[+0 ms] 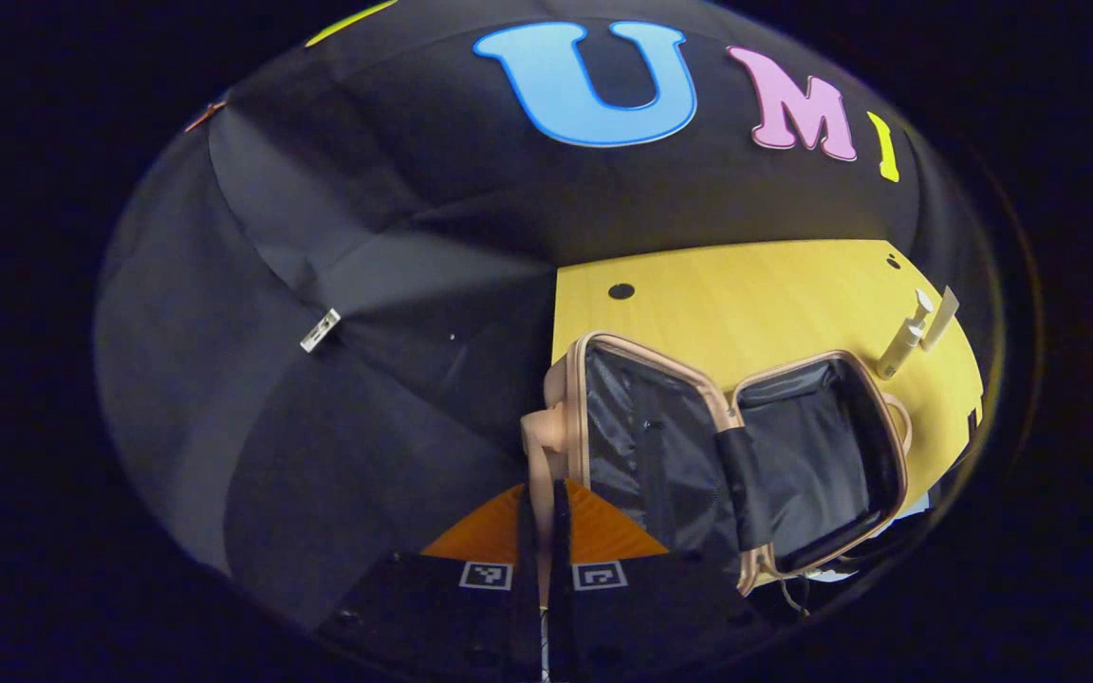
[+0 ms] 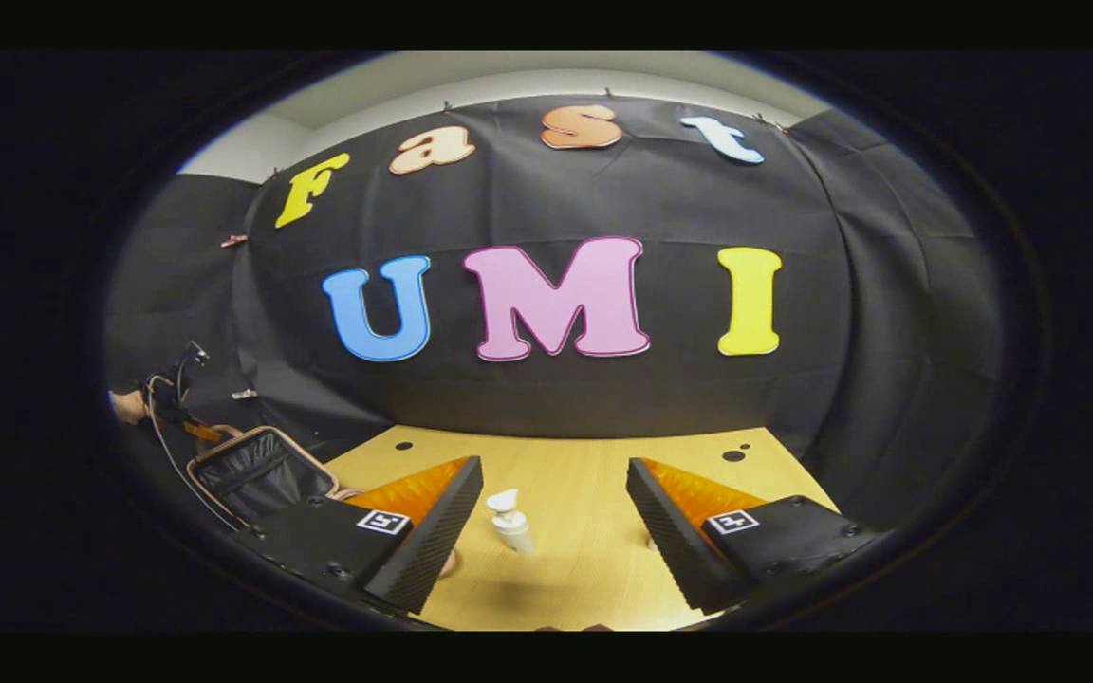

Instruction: First open the suitcase, pack the skin care products into it, and then close the suitcase.

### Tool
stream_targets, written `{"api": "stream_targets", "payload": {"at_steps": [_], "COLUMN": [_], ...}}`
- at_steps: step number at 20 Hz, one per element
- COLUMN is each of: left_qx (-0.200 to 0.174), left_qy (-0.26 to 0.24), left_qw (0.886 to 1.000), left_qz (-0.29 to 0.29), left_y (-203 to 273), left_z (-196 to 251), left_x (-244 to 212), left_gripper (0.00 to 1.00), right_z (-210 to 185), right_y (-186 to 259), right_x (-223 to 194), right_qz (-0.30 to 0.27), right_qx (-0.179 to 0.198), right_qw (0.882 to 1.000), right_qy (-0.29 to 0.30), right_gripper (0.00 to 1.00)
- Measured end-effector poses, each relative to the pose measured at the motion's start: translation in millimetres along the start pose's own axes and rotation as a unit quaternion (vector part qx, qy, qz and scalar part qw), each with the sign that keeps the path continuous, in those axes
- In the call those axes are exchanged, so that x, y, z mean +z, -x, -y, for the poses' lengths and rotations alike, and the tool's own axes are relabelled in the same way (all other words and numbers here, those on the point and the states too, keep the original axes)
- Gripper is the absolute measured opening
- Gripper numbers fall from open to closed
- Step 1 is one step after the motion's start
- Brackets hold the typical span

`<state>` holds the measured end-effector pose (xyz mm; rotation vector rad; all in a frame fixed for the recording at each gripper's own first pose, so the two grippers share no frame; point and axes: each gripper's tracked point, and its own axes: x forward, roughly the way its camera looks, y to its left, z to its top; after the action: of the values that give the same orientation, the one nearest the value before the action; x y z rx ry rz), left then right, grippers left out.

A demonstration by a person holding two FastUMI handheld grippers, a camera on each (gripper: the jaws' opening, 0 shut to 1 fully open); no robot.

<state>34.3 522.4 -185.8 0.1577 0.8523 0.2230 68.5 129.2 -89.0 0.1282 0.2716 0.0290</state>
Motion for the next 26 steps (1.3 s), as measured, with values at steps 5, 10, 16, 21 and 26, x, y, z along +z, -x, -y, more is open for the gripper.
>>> {"api": "stream_targets", "payload": {"at_steps": [5, 10, 16, 21, 26], "left_qx": [-0.023, -0.016, 0.086, 0.186, 0.100], "left_qy": [0.080, 0.093, 0.007, -0.029, 0.018], "left_qw": [0.994, 0.992, 0.996, 0.947, 0.927], "left_qz": [-0.071, -0.080, 0.038, 0.259, 0.361], "left_y": [-94.2, -131.0, -111.9, -3.2, 94.9], "left_z": [-22.1, -33.2, -62.7, -42.2, 48.3], "left_x": [-75.8, -93.4, -34.8, 75.8, 123.0], "left_gripper": [0.09, 0.10, 0.86, 0.96, 0.96], "right_z": [-37.2, -62.0, -60.8, -57.1, -54.6], "right_y": [-3.3, -6.5, -7.5, -4.7, -1.7], "right_x": [3.7, -4.9, -12.1, -3.6, 4.8], "right_qz": [-0.008, -0.030, -0.030, -0.010, 0.008], "right_qx": [-0.008, -0.002, -0.022, -0.028, -0.023], "right_qw": [1.000, 0.999, 0.999, 0.998, 0.998], "right_qy": [0.023, 0.035, 0.032, 0.050, 0.051], "right_gripper": [0.97, 0.97, 0.97, 0.97, 0.97]}}
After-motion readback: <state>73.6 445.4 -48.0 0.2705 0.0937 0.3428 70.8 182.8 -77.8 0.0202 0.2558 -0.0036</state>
